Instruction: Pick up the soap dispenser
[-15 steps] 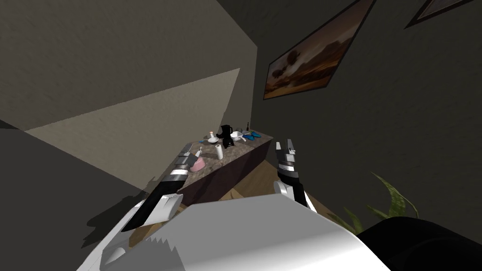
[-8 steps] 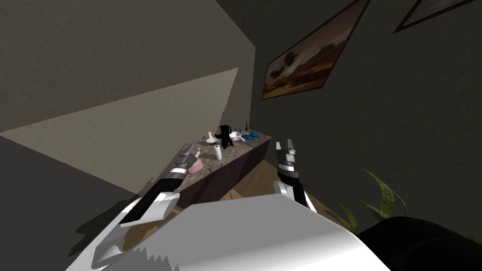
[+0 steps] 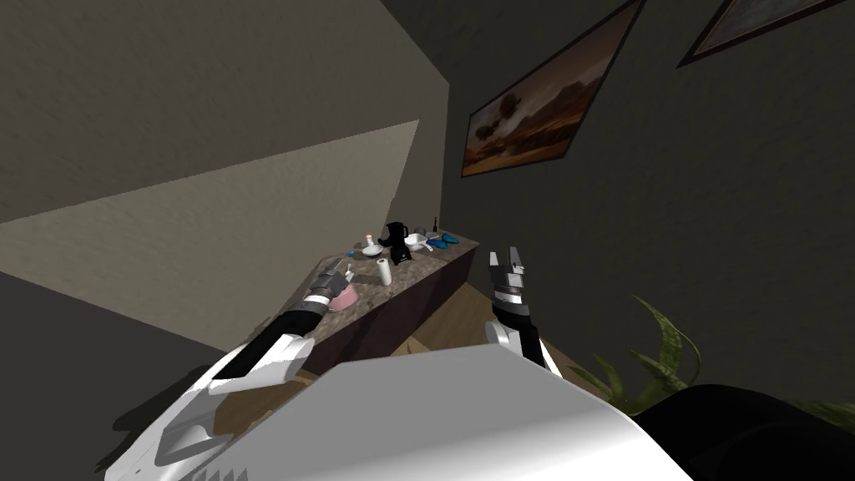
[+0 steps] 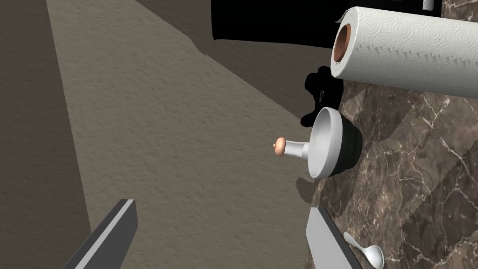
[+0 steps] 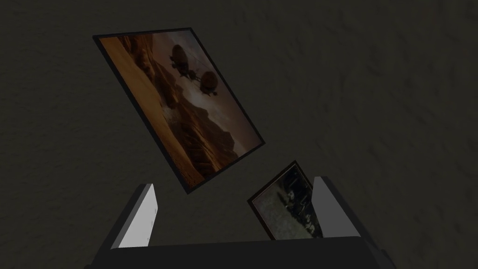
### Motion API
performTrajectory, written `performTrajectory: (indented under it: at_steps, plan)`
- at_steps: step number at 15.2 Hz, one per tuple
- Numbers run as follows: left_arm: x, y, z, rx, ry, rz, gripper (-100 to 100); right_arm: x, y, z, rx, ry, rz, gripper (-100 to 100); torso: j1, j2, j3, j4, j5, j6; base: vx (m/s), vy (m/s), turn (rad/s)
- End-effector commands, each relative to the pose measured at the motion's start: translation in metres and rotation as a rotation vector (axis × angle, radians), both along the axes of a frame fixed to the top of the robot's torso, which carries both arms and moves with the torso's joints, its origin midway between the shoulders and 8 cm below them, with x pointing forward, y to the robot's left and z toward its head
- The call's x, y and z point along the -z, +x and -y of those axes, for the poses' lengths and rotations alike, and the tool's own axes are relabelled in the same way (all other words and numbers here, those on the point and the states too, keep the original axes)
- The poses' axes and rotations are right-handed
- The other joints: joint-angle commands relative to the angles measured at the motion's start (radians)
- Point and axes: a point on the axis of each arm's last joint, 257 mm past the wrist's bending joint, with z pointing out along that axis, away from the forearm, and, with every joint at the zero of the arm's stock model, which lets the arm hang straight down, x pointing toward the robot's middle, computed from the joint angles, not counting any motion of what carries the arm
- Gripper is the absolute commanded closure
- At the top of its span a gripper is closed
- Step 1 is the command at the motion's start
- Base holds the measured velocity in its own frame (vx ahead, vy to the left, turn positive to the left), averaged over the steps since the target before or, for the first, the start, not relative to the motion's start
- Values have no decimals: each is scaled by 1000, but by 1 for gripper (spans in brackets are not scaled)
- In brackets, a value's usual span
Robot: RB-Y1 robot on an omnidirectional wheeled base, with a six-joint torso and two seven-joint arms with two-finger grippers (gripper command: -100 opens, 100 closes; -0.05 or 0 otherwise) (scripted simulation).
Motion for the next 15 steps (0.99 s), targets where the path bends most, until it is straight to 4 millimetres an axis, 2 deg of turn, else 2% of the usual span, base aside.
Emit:
performTrajectory:
  at_steps: [1,3,15]
  plan:
    - [4,3,-8,-3,-26,-39,-100,0,0,0,0,0,0,0,0,0,0,0,0,0,8,2,-75]
    - [15,3,-11,-15,-29,-80,-100,0,0,0,0,0,0,0,0,0,0,0,0,0,9,5,-68]
    - [48,8,-40,-60,-116,-271,-100,0,0,0,0,0,0,0,0,0,0,0,0,0,9,4,-54]
